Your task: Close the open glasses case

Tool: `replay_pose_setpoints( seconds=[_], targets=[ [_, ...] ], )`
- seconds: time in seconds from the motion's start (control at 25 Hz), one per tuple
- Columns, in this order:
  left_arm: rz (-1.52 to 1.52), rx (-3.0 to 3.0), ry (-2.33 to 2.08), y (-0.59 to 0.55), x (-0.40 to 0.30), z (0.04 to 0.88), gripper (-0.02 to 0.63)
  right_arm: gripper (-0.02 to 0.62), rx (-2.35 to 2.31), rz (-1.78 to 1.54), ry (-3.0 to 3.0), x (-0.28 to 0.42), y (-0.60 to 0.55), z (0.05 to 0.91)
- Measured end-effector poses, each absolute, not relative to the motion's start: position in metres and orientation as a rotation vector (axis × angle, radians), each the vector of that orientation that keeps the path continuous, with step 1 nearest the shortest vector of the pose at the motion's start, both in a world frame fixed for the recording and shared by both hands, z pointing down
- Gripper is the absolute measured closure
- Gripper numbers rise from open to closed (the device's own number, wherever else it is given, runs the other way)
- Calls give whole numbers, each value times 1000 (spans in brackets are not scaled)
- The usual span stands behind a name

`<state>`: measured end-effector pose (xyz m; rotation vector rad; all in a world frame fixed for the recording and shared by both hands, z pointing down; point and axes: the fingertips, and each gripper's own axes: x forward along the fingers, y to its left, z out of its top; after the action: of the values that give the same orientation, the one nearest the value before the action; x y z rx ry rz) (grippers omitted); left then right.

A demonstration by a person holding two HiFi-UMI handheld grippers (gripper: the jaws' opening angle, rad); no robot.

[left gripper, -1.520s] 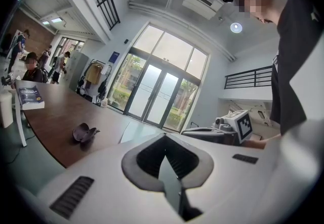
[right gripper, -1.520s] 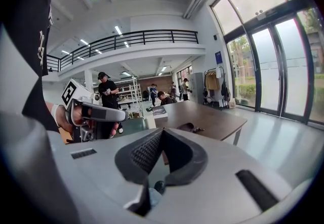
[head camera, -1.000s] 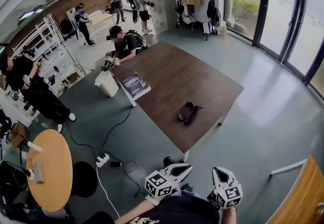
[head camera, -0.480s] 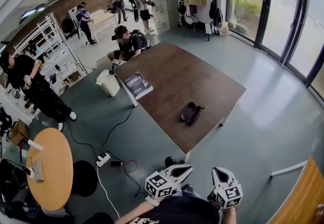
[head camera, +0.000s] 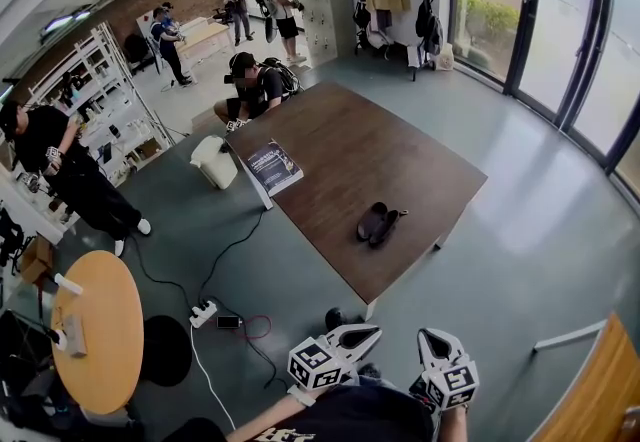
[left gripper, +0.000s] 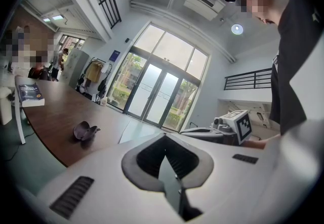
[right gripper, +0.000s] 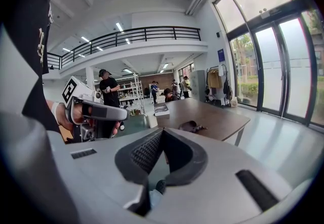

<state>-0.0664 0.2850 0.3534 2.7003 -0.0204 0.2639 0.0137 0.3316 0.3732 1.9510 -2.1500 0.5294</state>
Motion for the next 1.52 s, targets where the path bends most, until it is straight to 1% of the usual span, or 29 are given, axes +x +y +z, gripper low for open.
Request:
replay_pose_setpoints(
  seconds=[0.68,1.52],
  targets=[
    [288,2690,-16,272,-59,363,600,610,1929,551,-2144,17,318,382],
    [282,2662,-72,222,-38,370,600,609,1889,572,-2147,44,271,388]
  ],
)
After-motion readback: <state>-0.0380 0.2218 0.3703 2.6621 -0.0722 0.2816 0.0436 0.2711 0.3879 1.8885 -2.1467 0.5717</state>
